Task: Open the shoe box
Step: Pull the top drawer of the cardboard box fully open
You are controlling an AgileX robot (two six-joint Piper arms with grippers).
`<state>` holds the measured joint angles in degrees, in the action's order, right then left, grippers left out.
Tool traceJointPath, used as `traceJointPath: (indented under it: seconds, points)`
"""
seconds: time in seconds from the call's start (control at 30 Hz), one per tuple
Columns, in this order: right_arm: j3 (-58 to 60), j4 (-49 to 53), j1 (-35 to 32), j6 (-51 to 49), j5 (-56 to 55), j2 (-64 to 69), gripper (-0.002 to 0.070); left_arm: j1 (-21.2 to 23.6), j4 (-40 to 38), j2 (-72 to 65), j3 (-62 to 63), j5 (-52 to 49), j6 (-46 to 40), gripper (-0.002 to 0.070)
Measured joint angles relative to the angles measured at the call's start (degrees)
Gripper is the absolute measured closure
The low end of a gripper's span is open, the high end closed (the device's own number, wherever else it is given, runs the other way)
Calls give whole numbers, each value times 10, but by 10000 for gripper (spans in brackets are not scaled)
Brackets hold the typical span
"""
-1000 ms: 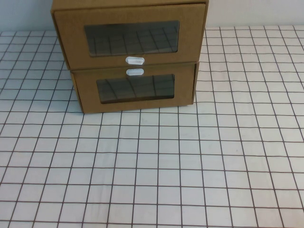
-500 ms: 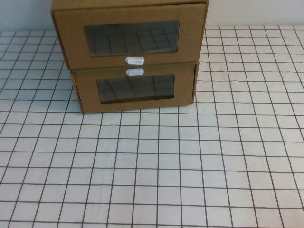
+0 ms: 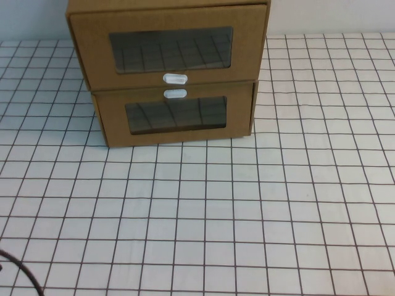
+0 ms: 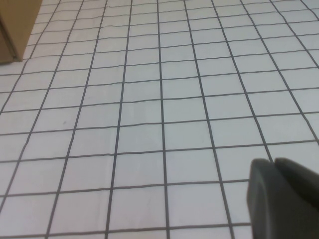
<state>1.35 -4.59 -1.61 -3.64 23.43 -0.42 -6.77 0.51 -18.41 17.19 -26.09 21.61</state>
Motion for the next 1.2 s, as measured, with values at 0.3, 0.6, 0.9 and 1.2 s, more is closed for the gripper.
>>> traceJointPath:
  seconds: [0.3,0.6,0.9,1.2]
  points:
    - [0,0,0,0,0,0,689,0,-90,-197,185,-119,-216,677]
    - [0,0,0,0,0,0,690,0,-172,-379,381,-150,-368,677]
    - [0,0,0,0,0,0,689,0,-301,-588,615,-181,-488,677]
    - [0,0,0,0,0,0,689,-17,-310,-752,858,-232,-503,677]
